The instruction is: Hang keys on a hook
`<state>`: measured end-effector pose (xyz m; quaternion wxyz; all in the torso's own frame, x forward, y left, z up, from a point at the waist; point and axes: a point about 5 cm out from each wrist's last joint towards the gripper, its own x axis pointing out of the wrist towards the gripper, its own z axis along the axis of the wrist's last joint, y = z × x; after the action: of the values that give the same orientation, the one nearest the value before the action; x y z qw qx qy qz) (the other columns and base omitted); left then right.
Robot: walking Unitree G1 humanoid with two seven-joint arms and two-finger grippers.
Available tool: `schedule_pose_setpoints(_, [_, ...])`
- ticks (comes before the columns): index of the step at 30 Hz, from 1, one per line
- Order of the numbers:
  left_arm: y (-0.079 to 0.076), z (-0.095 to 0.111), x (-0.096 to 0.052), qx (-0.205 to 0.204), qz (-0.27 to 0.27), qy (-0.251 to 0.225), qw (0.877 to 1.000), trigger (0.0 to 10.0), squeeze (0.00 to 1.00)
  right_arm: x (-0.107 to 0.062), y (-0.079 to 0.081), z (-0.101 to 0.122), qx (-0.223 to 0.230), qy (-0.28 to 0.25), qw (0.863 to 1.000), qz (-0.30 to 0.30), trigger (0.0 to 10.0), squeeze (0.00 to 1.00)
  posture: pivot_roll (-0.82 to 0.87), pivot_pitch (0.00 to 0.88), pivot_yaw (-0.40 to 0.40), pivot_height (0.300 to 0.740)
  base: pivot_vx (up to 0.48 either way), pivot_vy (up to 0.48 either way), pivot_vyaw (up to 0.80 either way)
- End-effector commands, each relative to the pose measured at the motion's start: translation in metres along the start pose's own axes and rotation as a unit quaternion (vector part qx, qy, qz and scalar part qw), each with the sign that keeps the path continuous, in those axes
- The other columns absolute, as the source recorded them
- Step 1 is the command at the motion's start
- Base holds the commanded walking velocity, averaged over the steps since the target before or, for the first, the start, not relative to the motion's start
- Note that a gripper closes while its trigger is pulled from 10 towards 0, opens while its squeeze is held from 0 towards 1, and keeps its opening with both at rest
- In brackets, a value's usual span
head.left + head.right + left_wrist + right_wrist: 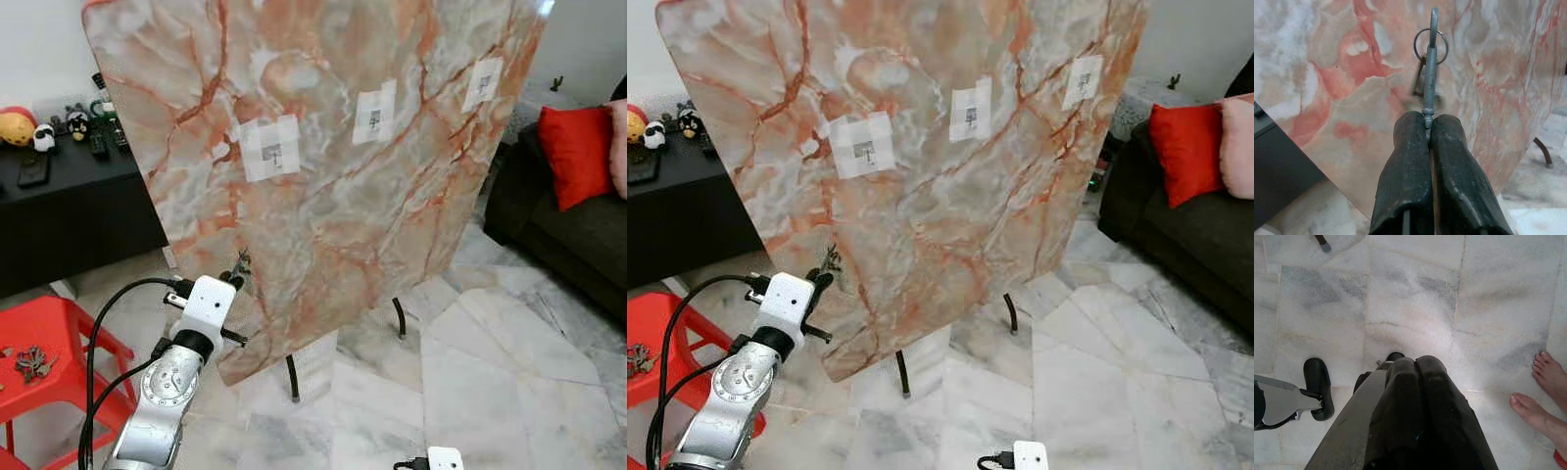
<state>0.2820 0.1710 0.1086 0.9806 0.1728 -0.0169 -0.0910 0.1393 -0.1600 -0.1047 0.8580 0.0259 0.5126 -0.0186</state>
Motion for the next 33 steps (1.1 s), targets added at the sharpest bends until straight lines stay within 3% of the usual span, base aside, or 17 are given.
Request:
schedule_pose_setpoints(1, [-0.002,0.006,0.004,-0.006,-0.003,-0.010,1.000,10.0,0.00,0.000,-0.002,0.000,0.002,0.000,1.000,-0.003,10.0,0.00,0.05,0.000,-0.050,0.740,0.000,0.000,0.00])
schedule_pose_setpoints(24, [-0.011,0.011,0.005,-0.022,-0.031,-0.025,0.999,10.0,0.00,0.000,-0.002,-0.002,0.002,0.004,1.000,-0.004,10.0,0.00,0.05,0.000,-0.048,0.740,0.000,0.000,0.00])
schedule_pose_setpoints(33, [-0.013,0.009,0.004,-0.025,-0.033,-0.022,0.999,10.0,0.00,0.000,-0.002,0.000,0.004,0.000,1.000,-0.004,10.0,0.00,0.05,0.000,-0.051,0.740,0.000,0.000,-0.36])
